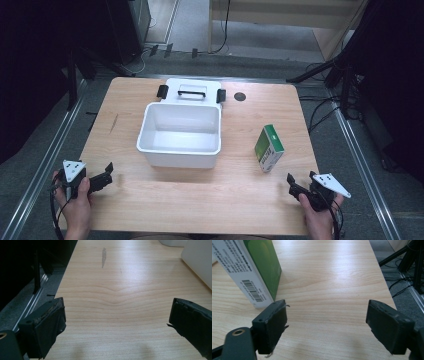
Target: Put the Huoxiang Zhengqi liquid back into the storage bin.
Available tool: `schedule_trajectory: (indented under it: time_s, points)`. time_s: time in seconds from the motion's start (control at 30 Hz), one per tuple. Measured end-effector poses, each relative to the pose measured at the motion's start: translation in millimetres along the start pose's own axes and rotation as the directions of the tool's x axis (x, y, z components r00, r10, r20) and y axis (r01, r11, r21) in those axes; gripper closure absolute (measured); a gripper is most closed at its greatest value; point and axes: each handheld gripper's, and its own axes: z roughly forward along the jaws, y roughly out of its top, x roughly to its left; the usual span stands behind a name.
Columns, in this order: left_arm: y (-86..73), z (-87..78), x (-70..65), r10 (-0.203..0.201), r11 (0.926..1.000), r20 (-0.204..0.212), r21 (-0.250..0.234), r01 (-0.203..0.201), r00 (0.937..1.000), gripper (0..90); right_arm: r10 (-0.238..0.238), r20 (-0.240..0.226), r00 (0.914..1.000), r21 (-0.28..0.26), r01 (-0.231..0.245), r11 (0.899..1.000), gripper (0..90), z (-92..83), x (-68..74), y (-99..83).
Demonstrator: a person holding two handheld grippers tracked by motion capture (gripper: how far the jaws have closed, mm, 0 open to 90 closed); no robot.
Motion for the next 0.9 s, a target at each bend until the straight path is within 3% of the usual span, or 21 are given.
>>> schedule_trajectory:
  time_s: [0.1,0.27,0.33,0.5,0.53,0.67,0.73,0.77,0.9]
  points:
    - [0.5,1.0,2.0,-0.017,0.9998,0.005,0.011,0.017,0.9998,1.7,0.004,0.002,1.0,-0.004,-0.004,1.0,19.6,0.5,-0.8,0.2]
    - [1.3,2.1,4.4,-0.03,0.9995,0.016,0.002,0.03,0.9994,1.7,-0.041,-0.009,0.9991,-0.004,0.041,0.999,21.3,0.2,3.3,0.3]
    - [0.8,1.2,4.8,-0.028,0.9996,0.021,-0.006,0.029,0.9994,1.7,-0.033,0.007,0.9994,-0.005,0.033,0.999,27.4,-1.3,2.6,0.3]
    - [0.0,-0.4,3.7,-0.027,0.9996,0.024,-0.01,0.027,0.9994,1.7,-0.087,0.022,0.996,0.001,0.087,0.996,27.6,-6.7,3.4,1.9]
    - [-0.4,-0.9,0.8,0.001,1.0,0.018,-0.009,-0.001,0.9998,1.7,-0.092,0.01,0.9957,0.004,0.092,0.996,27.1,-7.9,3.8,2.5]
    - [0.5,0.9,-4.9,0.046,0.9989,0.014,0.003,-0.046,0.9988,1.7,-0.111,-0.03,0.9933,-0.005,0.111,0.994,27.2,-12.1,6.3,7.1]
    - [0.8,1.3,-5.4,0.043,0.9991,0.012,0.0,-0.043,0.999,1.7,-0.109,-0.036,0.9933,-0.002,0.109,0.994,27.3,-12.3,6.2,8.1]
    - [1.3,2.6,-5.4,0.039,0.9992,0.019,-0.004,-0.039,0.999,1.7,-0.107,-0.066,0.9921,0.021,0.108,0.994,27.3,-12.4,4.6,12.3]
    - [1.4,2.4,-3.8,0.028,0.9996,0.026,-0.003,-0.028,0.9993,1.7,-0.132,-0.098,0.9864,0.077,0.139,0.987,27.5,-16.3,5.0,26.7]
